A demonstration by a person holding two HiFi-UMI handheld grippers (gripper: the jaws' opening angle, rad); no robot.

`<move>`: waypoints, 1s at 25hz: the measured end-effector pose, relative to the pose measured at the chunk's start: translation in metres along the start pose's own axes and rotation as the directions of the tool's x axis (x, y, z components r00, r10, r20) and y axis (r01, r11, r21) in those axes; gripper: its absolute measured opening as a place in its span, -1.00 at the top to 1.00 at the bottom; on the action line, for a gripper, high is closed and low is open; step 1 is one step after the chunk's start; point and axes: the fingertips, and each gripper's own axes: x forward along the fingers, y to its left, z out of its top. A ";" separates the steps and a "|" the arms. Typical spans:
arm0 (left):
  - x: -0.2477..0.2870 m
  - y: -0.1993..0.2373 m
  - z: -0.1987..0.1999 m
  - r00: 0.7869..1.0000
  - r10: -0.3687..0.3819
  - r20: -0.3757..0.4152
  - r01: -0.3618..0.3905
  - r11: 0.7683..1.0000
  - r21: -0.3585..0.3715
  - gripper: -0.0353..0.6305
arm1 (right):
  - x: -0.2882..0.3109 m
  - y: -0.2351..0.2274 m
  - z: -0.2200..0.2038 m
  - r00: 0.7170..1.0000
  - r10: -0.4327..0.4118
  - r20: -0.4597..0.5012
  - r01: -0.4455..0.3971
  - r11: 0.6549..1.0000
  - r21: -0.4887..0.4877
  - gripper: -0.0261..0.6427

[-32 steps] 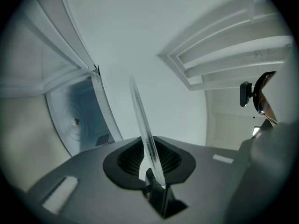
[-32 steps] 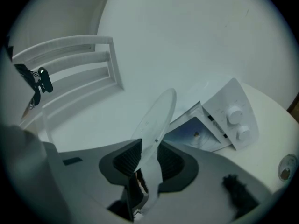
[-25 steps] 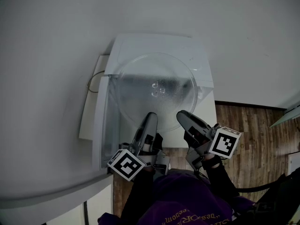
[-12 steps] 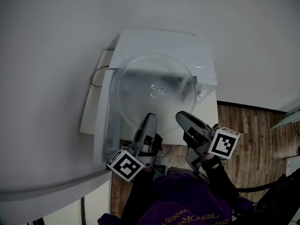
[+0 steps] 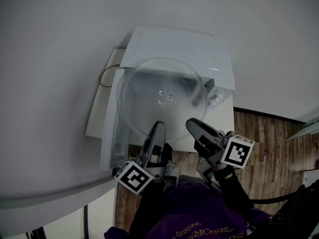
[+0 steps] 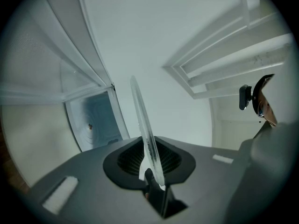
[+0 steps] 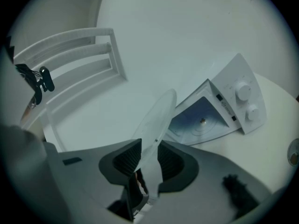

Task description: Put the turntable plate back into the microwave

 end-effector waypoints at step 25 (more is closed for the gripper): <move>-0.012 0.010 -0.005 0.999 0.052 0.010 -0.051 0.998 -0.033 0.72 | 0.001 -0.005 -0.015 0.998 -0.001 -0.059 0.004 0.999 0.047 0.59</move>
